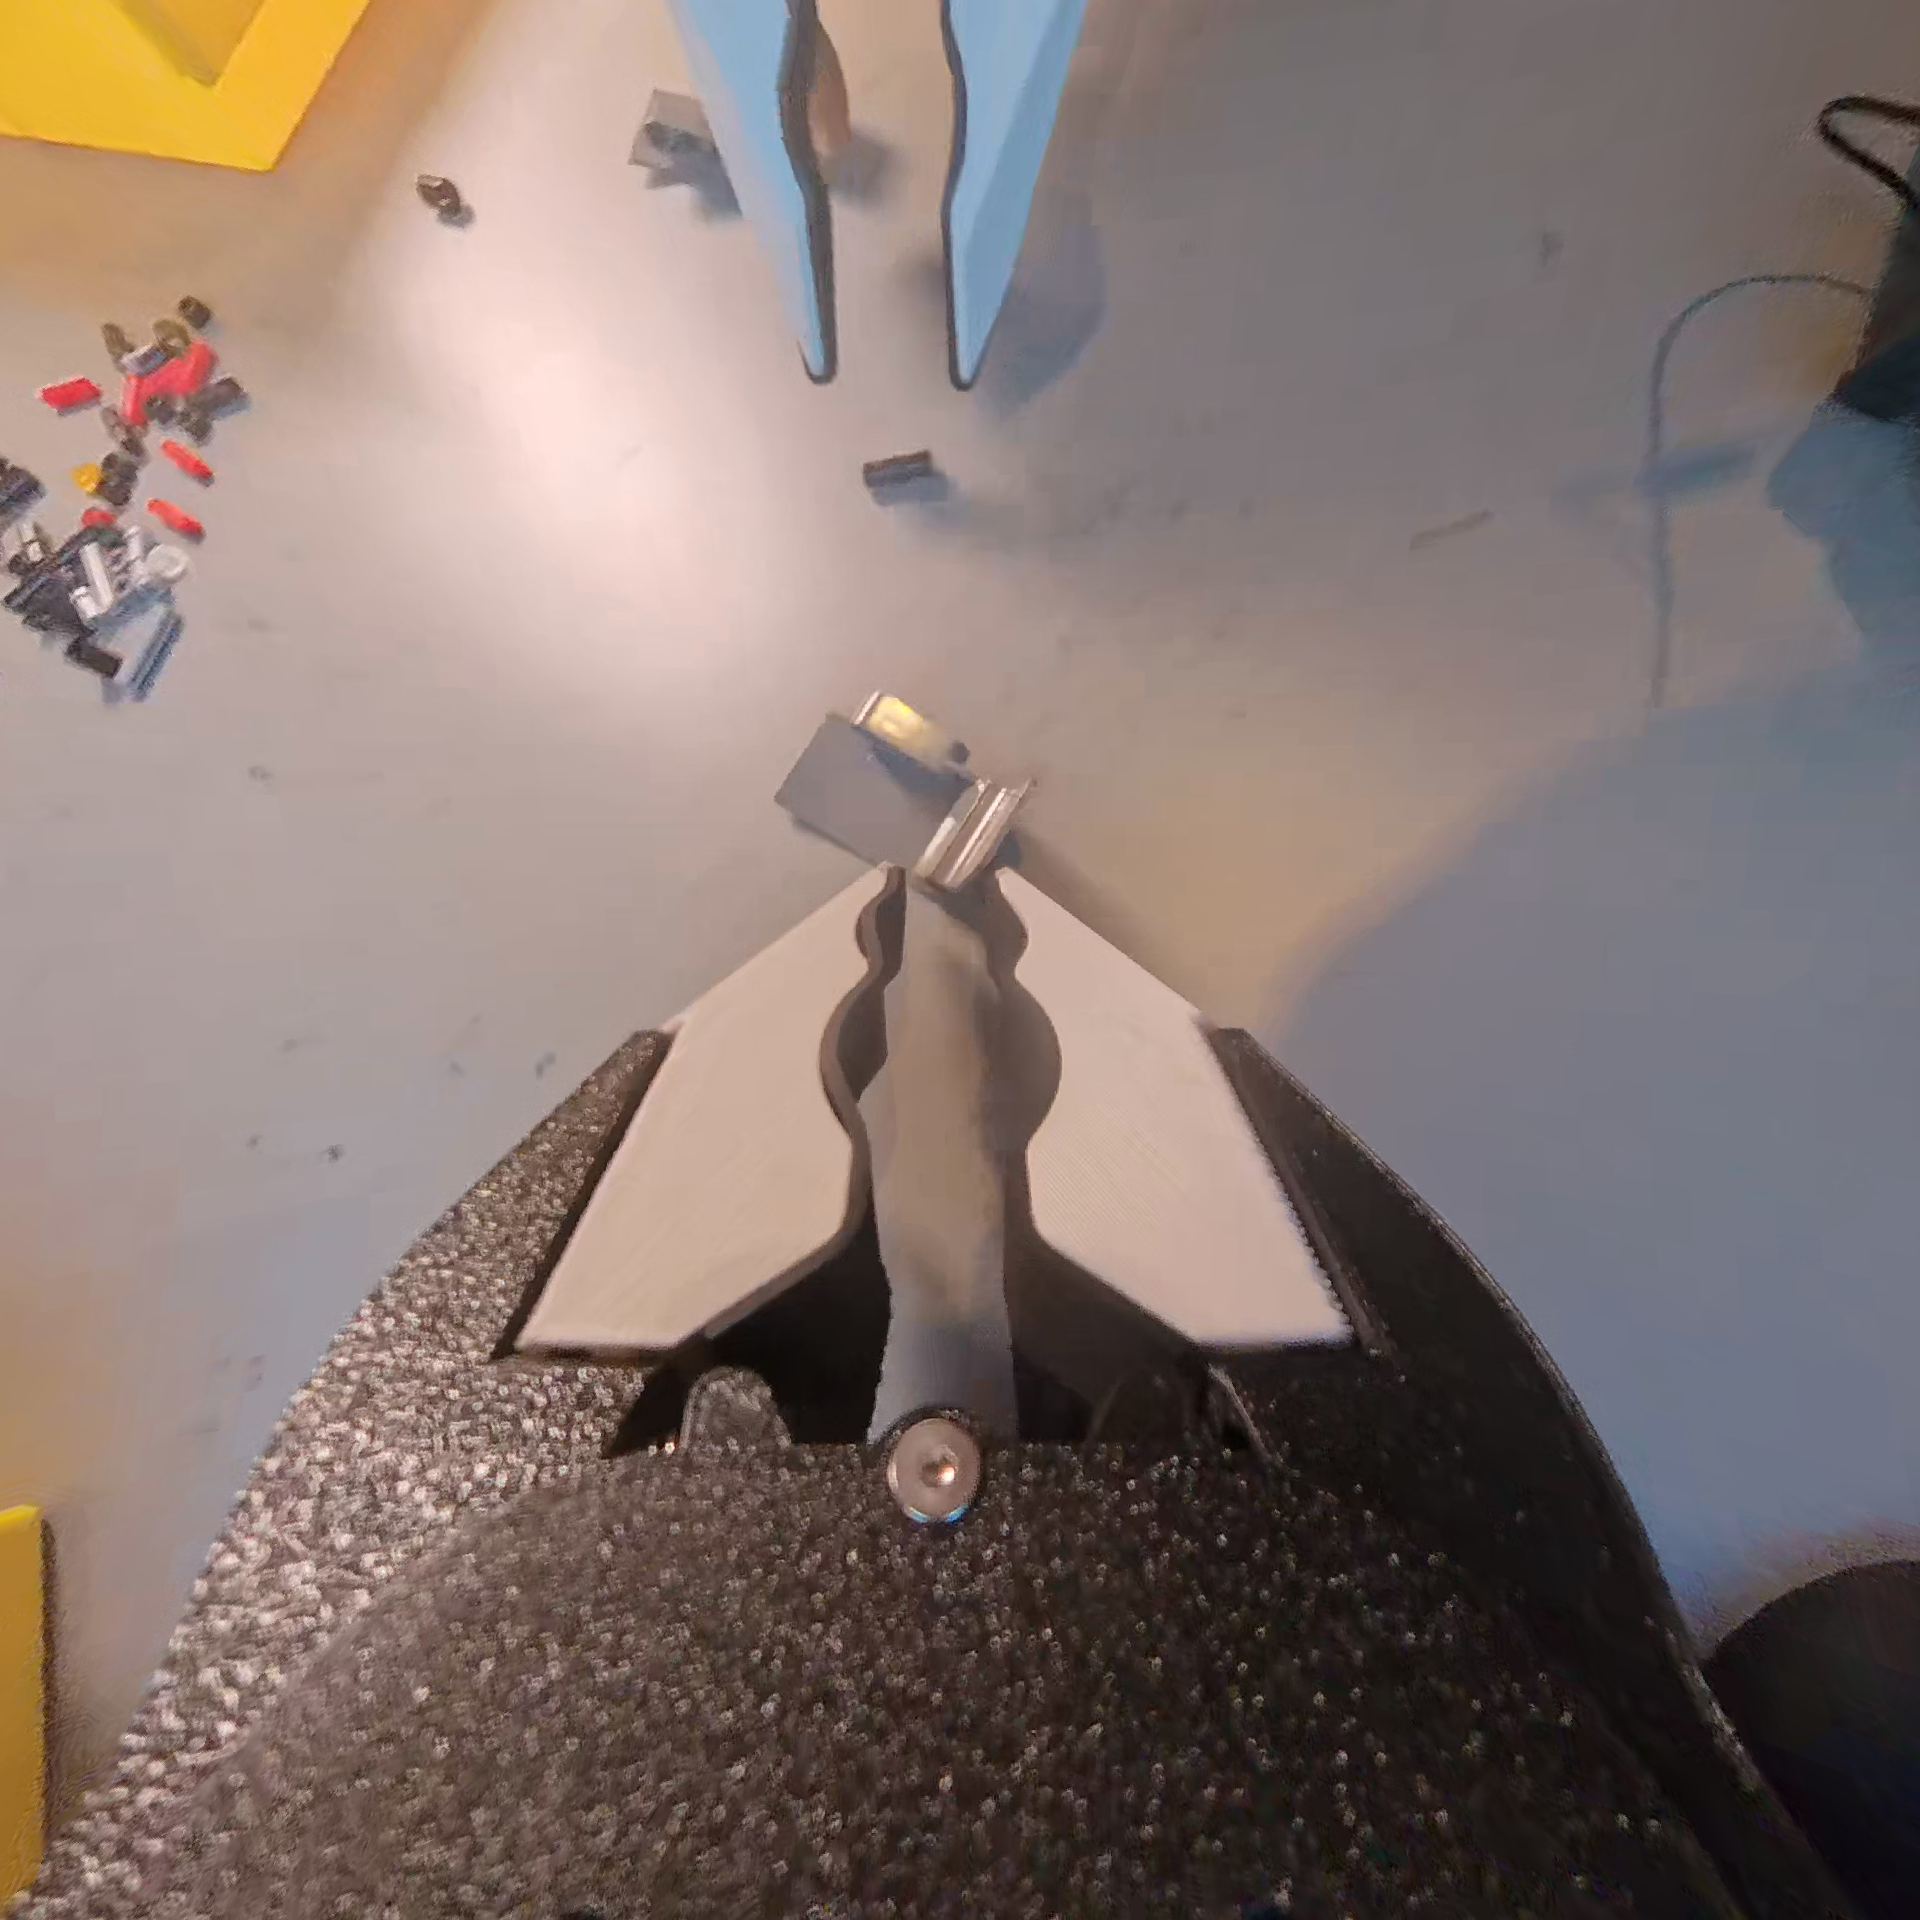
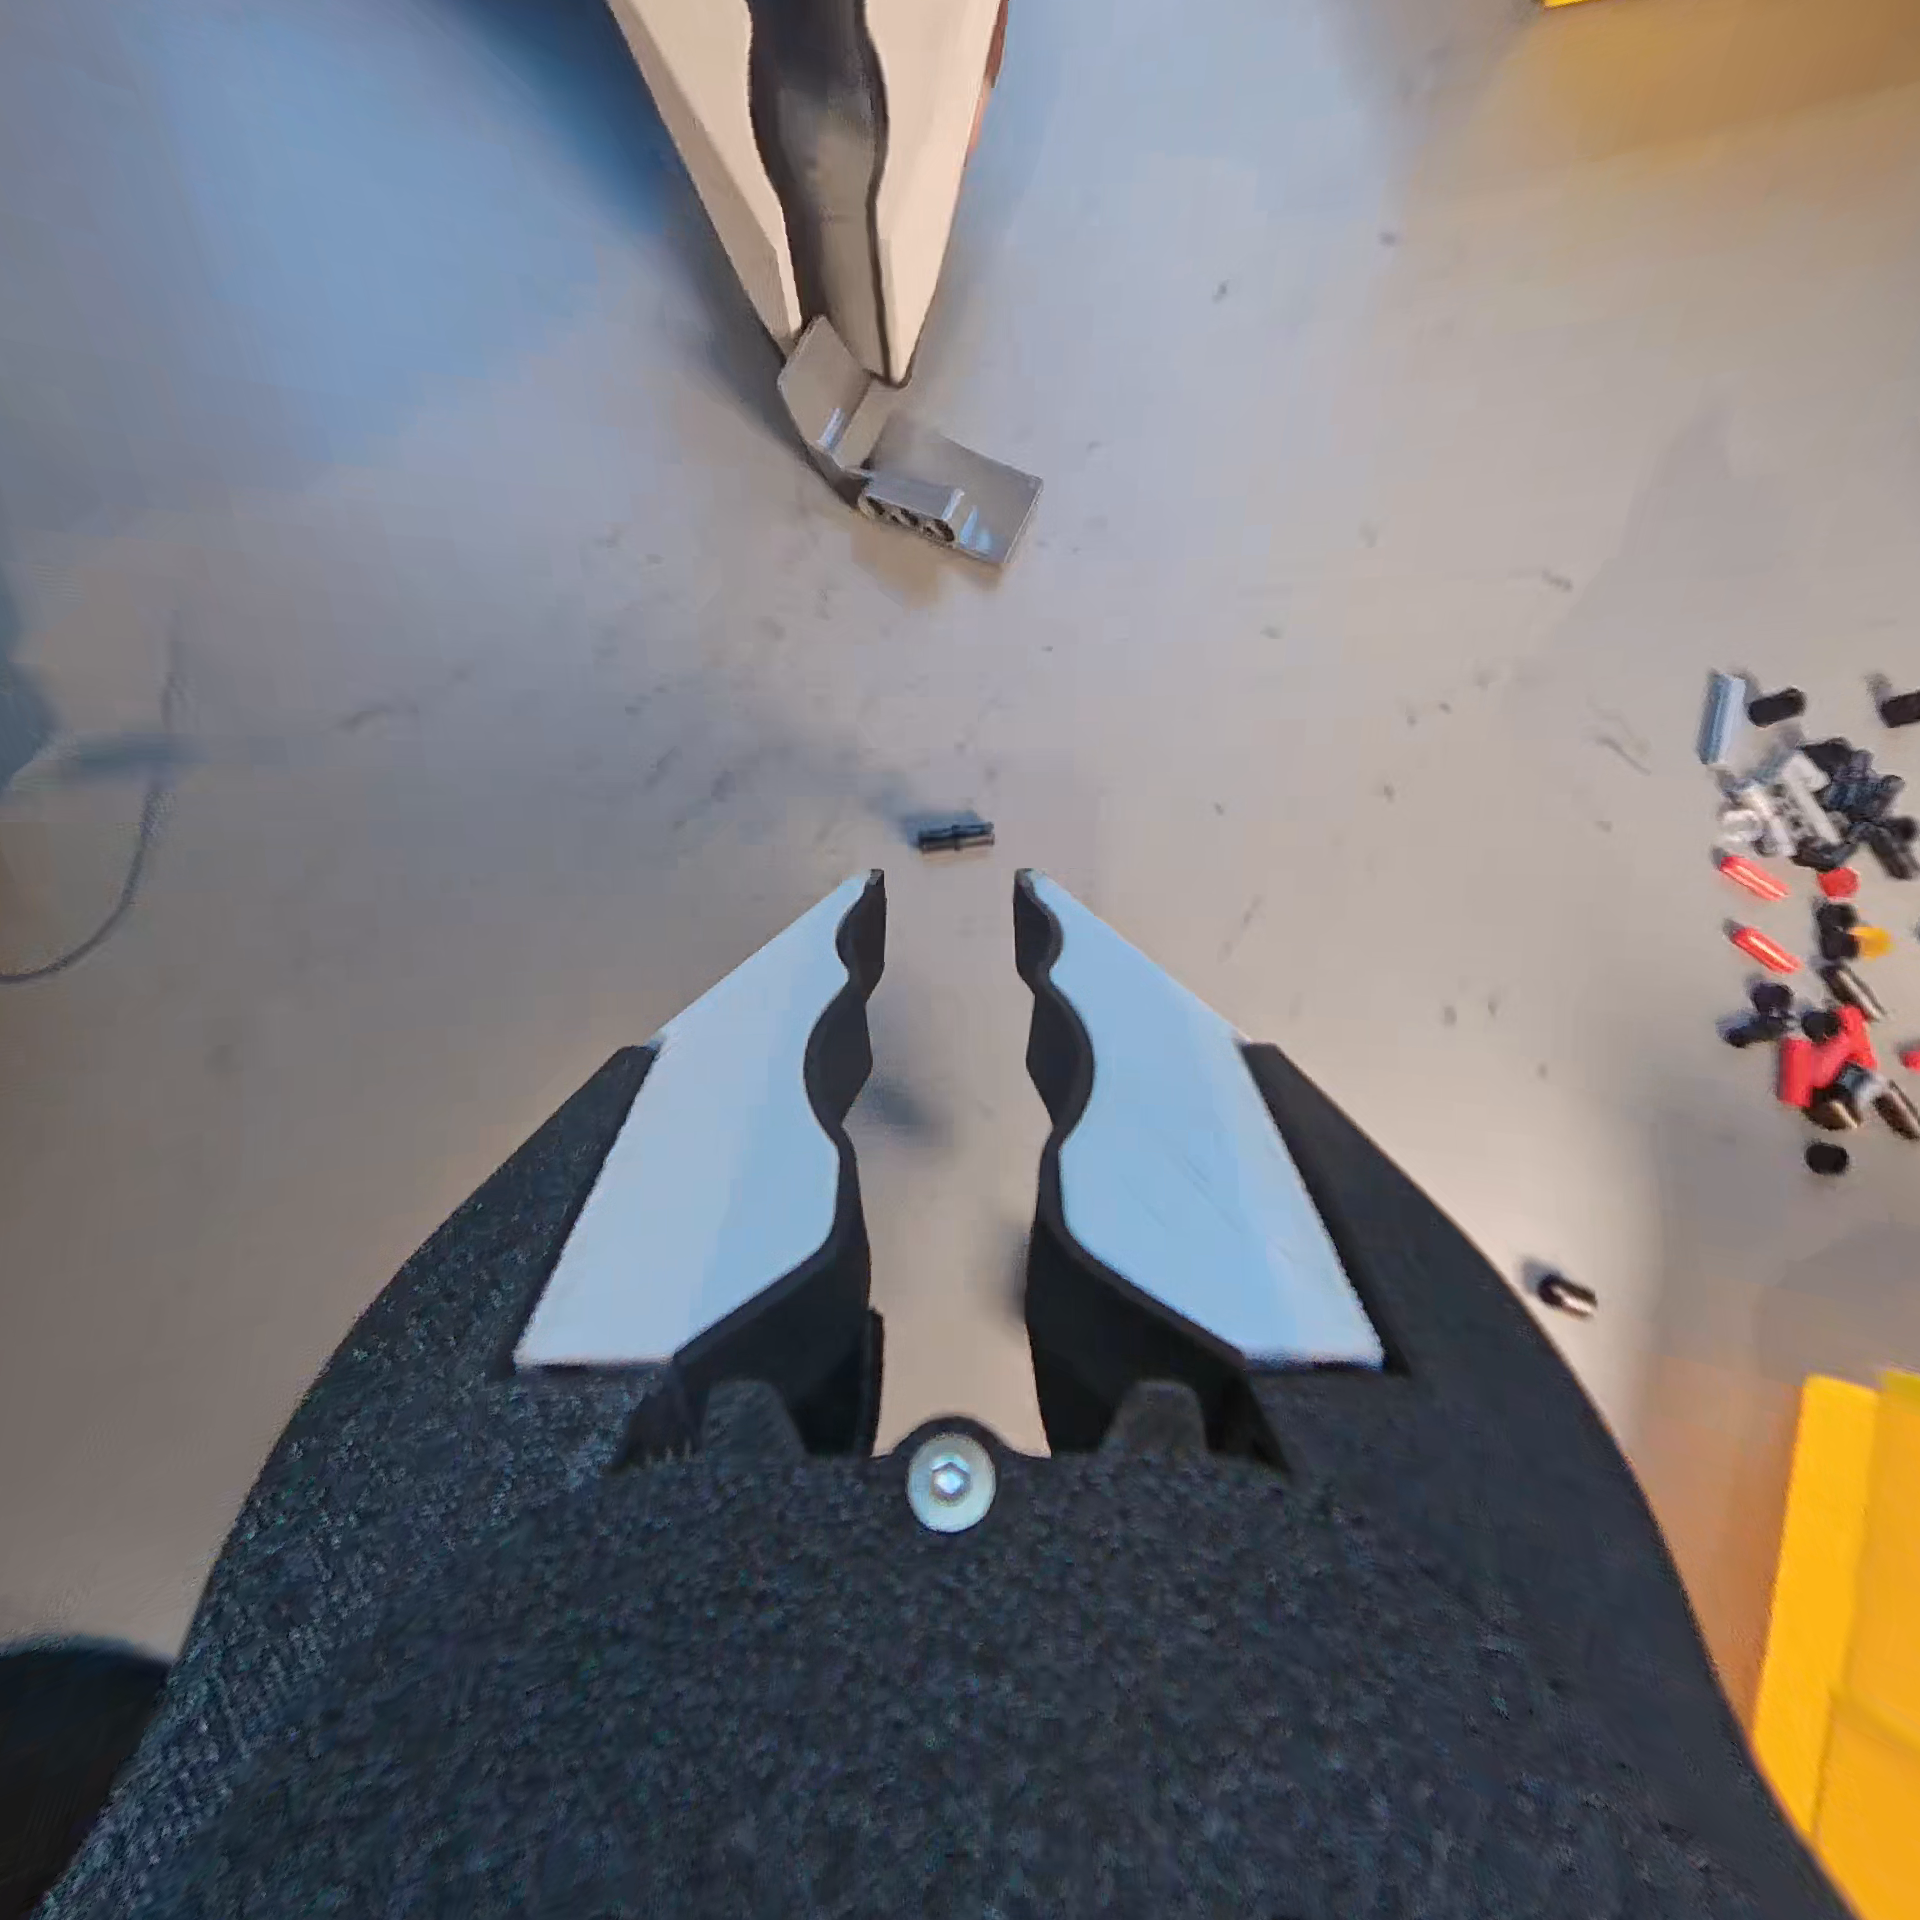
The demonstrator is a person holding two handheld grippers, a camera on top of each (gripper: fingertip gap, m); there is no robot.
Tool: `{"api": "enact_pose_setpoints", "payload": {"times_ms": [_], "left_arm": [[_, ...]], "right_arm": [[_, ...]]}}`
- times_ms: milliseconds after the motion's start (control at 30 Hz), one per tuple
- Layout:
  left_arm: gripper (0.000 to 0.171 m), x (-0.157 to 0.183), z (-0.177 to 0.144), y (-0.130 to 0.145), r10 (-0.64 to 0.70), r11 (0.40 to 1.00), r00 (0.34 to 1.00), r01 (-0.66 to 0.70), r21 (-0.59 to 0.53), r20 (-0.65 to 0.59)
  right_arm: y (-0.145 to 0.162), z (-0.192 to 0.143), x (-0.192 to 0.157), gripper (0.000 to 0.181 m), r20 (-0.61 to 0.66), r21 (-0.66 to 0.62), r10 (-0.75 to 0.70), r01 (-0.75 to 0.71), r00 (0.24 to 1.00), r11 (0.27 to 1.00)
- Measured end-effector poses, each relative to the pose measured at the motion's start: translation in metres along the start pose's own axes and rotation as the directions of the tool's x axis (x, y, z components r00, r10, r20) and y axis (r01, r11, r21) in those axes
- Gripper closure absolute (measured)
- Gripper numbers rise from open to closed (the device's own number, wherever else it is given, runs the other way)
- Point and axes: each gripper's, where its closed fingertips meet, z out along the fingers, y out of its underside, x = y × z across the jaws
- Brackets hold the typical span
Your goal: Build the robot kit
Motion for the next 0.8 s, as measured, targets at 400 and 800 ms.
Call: {"api": "enact_pose_setpoints", "payload": {"times_ms": [400,800], "left_arm": [[0.144,-0.013,-0.021,0.013,-0.109,0.994,0.993,0.108,0.013,0.051],[0.143,-0.010,-0.034,-0.039,-0.301,0.897,0.950,0.311,0.316,-0.082]], "right_arm": [[0.001,0.021,0.001,0.163,0.081,-0.045,0.060,-0.056,0.995,0.997],[-0.007,0.017,0.000,0.166,0.075,0.035,0.082,-0.085,0.994,0.996]]}}
